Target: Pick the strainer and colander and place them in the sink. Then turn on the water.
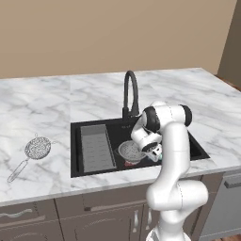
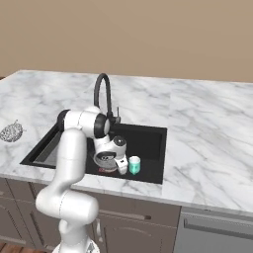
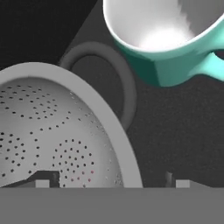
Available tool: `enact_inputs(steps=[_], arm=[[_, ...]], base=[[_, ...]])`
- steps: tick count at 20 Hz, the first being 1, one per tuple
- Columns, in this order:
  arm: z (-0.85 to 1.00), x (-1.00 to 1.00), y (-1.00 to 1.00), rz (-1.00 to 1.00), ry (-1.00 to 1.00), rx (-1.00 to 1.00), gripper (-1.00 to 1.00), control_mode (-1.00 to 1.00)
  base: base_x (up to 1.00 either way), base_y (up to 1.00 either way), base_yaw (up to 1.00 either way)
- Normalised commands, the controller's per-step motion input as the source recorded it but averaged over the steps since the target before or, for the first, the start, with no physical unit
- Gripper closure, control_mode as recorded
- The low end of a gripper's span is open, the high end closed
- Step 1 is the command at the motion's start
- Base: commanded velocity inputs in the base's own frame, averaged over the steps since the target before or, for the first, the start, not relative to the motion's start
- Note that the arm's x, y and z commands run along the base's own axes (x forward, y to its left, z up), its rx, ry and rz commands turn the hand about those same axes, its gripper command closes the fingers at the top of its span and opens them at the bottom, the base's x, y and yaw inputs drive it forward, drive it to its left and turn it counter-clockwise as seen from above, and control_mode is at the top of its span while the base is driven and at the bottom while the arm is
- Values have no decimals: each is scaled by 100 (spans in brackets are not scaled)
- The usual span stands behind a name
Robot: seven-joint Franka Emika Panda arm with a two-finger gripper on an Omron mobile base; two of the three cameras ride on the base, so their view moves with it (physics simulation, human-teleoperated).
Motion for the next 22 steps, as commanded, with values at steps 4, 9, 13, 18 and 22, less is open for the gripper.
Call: enact_inputs(steps=[4, 9, 13, 18, 22], arm=[[43, -5, 0, 0, 0, 0, -100, -100], [42, -17, -2, 0, -3, -3, -100, -100], [46, -16, -2, 0, -1, -1, -100, -100], [50, -28, -4, 1, -4, -1, -100, -100], [51, -39, 0, 2, -6, -3, -100, -100]], base=[[0, 0, 0], [0, 0, 0], [0, 0, 0], [0, 0, 0], [0, 0, 0]])
